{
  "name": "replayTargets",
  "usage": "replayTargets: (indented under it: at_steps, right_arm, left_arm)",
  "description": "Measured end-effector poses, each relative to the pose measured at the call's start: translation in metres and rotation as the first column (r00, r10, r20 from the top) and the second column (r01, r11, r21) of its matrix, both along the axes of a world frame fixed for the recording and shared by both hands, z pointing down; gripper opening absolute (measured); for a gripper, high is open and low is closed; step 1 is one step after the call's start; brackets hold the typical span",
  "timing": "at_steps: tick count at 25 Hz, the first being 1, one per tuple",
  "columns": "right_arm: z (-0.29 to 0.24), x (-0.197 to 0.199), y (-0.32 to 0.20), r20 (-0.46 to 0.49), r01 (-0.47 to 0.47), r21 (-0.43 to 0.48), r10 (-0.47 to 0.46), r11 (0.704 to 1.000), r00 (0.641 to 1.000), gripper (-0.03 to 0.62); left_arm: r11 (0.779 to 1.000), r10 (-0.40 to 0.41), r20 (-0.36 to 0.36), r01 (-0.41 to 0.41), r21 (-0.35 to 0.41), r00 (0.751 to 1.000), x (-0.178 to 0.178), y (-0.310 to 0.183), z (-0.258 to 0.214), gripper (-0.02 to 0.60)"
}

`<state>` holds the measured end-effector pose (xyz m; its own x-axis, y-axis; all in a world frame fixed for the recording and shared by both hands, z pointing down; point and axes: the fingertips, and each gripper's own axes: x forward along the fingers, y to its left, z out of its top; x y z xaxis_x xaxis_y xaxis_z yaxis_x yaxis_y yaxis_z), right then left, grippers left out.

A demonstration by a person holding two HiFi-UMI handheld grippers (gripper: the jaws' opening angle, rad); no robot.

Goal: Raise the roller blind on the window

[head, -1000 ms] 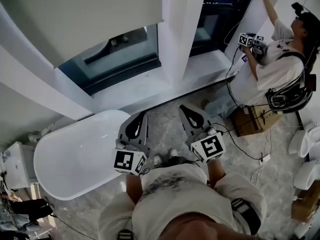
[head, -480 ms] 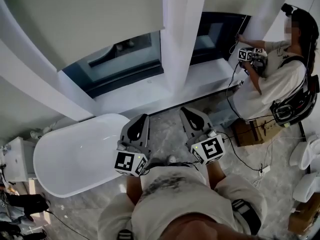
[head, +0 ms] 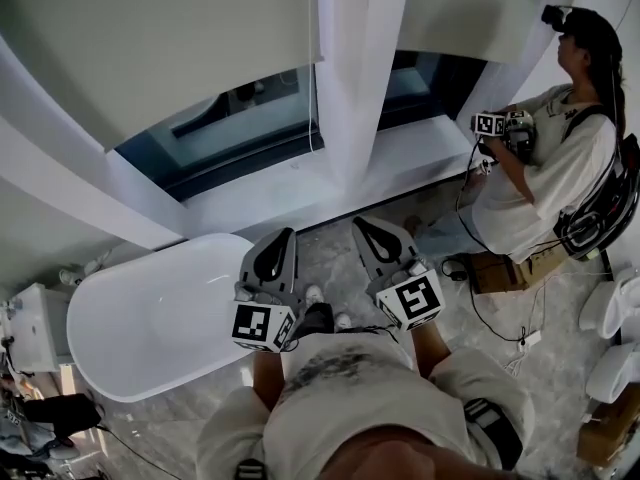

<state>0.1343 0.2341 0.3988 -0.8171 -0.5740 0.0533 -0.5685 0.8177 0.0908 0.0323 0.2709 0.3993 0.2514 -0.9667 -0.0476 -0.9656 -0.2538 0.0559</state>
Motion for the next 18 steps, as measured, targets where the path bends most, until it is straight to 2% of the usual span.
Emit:
replayTargets:
  at_steps: [9, 18]
  right_arm:
    - [0.013, -0.026, -0.054, -0.035, -0.024, -0.025, 0.023, 0.999, 0.999, 0.061]
    - [0.011, -0.064, -0.097, -0.038, -0.065, -0.019, 0.064, 0.998, 0.997, 0.061]
  left_arm:
    - [1.0, 0.026, -0.015, -0.026, -0.015, 1.0, -0.026, -0.056, 0.01, 0.009]
    - [0.998, 0.052, -0.009, -0.052, -0.02, 0.999, -0.07, -0.097, 0.009, 0.009]
